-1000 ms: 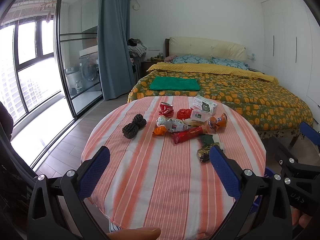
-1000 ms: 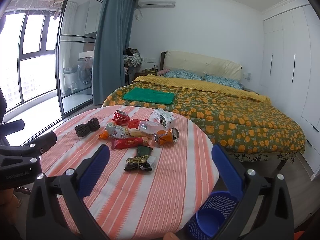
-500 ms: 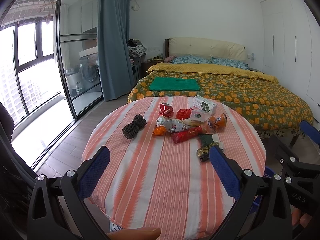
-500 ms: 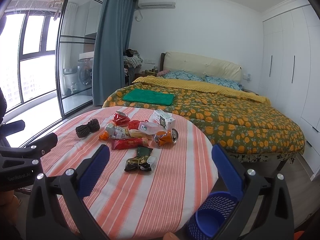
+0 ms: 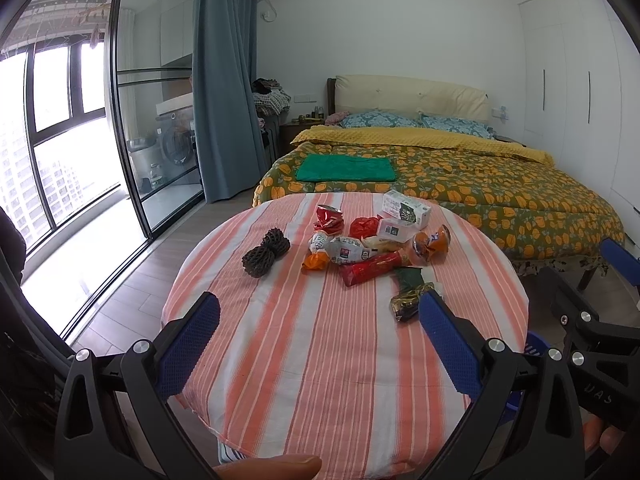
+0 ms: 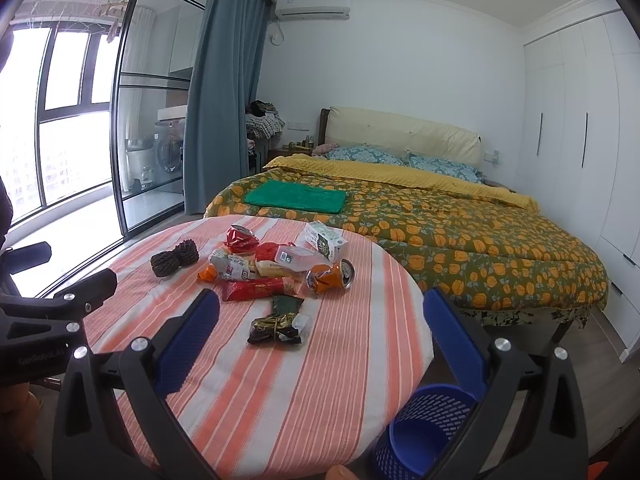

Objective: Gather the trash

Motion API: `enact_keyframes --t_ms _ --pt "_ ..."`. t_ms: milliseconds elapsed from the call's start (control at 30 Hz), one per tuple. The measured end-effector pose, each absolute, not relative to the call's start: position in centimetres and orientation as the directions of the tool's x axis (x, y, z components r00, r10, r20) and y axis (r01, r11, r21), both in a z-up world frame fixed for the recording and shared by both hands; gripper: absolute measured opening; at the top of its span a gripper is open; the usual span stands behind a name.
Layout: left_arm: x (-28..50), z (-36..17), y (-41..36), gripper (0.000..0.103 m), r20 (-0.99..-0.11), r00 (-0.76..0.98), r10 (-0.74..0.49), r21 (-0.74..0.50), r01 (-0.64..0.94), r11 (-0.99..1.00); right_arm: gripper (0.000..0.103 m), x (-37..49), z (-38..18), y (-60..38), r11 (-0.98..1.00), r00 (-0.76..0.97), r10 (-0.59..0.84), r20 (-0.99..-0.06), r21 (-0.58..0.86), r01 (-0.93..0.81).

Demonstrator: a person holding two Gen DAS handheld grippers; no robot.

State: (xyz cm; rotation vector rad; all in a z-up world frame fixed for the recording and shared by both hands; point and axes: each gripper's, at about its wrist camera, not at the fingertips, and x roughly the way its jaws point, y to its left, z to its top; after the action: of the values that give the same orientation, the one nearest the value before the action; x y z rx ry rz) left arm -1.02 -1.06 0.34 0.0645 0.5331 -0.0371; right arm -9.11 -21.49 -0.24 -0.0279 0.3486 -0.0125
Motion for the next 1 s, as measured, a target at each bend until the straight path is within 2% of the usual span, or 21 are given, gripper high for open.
enact_keyframes --t_ms 1000 --pt "-0.7 -0.7 -0.3 0.099 -0.527 0.850 -0.014 0.051 0.048 0.998 0.099 -8.4 -1.5 -21.1 0.999 0.929 -0.010 -0.371 -0.037 -0.004"
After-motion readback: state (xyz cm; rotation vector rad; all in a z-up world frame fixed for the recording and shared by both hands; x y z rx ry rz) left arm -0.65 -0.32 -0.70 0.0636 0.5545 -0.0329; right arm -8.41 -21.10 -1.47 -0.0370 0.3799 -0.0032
